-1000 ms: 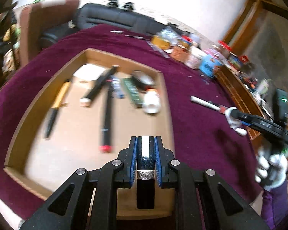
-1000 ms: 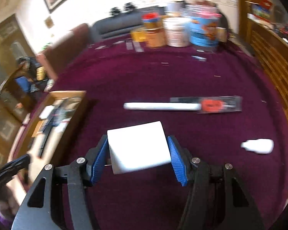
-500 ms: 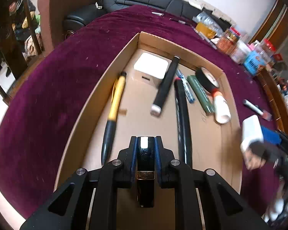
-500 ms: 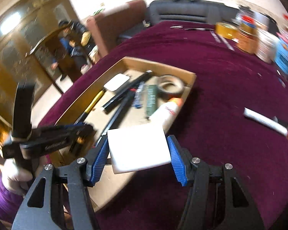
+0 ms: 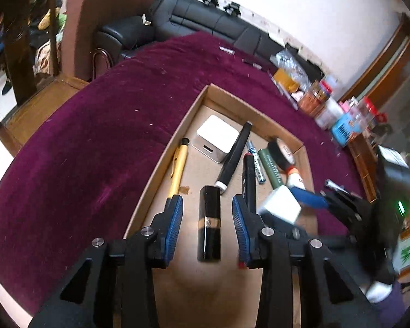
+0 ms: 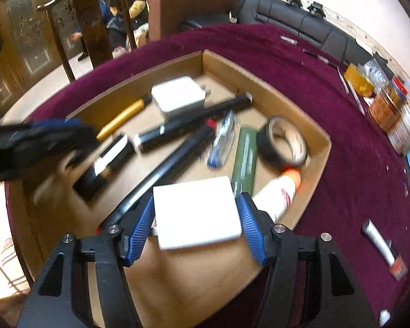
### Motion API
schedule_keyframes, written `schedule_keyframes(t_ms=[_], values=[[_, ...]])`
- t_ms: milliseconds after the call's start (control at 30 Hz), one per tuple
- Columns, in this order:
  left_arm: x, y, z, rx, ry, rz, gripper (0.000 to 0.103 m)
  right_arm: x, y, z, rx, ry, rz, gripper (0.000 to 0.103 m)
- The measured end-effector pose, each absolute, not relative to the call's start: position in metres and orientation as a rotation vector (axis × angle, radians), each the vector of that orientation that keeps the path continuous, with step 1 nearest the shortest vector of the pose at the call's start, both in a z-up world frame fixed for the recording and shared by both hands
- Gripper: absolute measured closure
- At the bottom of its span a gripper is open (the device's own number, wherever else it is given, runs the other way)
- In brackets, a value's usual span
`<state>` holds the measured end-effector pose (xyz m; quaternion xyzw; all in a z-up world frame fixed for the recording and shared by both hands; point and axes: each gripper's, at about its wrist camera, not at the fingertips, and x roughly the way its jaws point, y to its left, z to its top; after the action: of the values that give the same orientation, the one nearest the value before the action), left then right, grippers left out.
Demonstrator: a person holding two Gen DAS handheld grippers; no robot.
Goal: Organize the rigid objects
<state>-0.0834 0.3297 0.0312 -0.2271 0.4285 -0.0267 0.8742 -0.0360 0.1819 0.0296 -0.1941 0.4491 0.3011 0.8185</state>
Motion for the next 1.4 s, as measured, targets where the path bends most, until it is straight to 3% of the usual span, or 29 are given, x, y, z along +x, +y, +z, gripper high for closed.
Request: schedule_keyframes(t_ms=[233, 567, 800, 867, 1033, 1233, 1400], values=[[-0.104, 0.338, 0.042, -0.493, 0.831, -0.067, 0.063, -0.035, 0.16, 0.066, -0.267, 0.923, 0.628, 0.042], [-0.117, 0.344, 0.038, -0.577, 0.821, -0.086, 0.062, -0.029, 0.154, 0.02, 0.077, 1.252, 0.678, 0.04], [-0.132, 0.328, 0.056, -0.528, 0.793, -0.096, 0.059, -0.007, 0.167, 0.034, 0.061, 1.162, 0.624, 0.04], [-0.136, 0.318, 0.062, -0.5, 0.782, -0.117, 0.05, -0.018, 0.146, 0.048, 0.077, 1.108, 0.623, 0.04], [-0.137, 0.279, 0.072, -0.444, 0.774, -0.228, 0.045, -0.031, 0.043, 0.084, 0.029, 0.945, 0.388, 0.04], [-0.135, 0.212, 0.069, -0.378, 0.84, -0.383, 0.044, -0.005, -0.093, 0.088, 0.126, 0.956, 0.09, 0.04], [-0.134, 0.173, 0.066, -0.336, 0.901, -0.427, 0.044, 0.037, -0.087, 0.068, 0.091, 1.005, 0.139, 0.04]])
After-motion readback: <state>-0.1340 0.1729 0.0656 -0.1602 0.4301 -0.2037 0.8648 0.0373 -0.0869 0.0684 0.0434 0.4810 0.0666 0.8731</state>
